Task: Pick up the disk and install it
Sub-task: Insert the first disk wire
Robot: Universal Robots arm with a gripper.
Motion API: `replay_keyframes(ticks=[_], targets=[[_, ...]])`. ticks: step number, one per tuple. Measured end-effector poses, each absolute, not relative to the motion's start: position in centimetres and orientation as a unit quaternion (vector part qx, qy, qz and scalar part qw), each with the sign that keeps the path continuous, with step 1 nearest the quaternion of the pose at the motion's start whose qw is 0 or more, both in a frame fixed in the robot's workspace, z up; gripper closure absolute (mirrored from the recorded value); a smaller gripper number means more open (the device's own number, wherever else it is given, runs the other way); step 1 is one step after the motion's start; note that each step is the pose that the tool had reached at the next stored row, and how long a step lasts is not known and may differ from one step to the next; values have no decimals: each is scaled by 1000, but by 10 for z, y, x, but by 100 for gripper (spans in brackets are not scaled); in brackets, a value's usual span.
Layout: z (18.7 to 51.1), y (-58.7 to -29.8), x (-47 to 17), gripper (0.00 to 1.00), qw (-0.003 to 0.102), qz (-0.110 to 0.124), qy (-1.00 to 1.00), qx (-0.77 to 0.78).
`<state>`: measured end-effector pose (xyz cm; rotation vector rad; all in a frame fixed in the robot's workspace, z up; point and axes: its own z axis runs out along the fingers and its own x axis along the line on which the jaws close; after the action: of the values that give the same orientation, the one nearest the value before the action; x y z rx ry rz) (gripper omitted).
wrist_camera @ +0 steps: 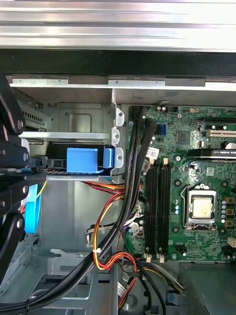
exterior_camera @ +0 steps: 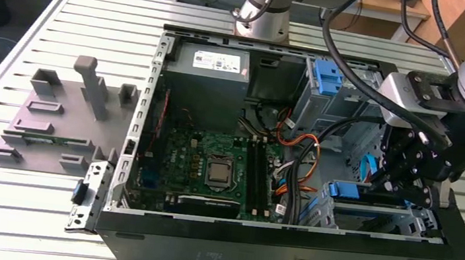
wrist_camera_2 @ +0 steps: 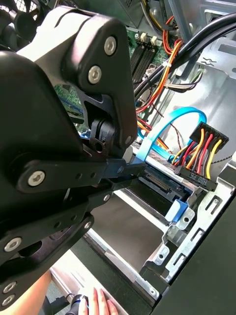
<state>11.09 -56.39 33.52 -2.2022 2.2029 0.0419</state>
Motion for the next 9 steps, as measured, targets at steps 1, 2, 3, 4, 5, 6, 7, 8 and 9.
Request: replay_keyframes(ticks=[1,2,3,4,5,6,7,8,9], targets=[[335,-564,111,84,13,13,707,-707],[335,-564,111,84,13,14,707,-707],[335,-564,111,84,13,14,707,-707],[335,-564,111,84,13,14,707,-707],[334,-564,111,84,13,14,707,-707],[333,-564,111,84,13,14,707,-707],[333,-564,111,84,13,14,707,-707],[333,-564,111,84,13,13,707,-707],[333,-564,111,84,13,13,707,-707]])
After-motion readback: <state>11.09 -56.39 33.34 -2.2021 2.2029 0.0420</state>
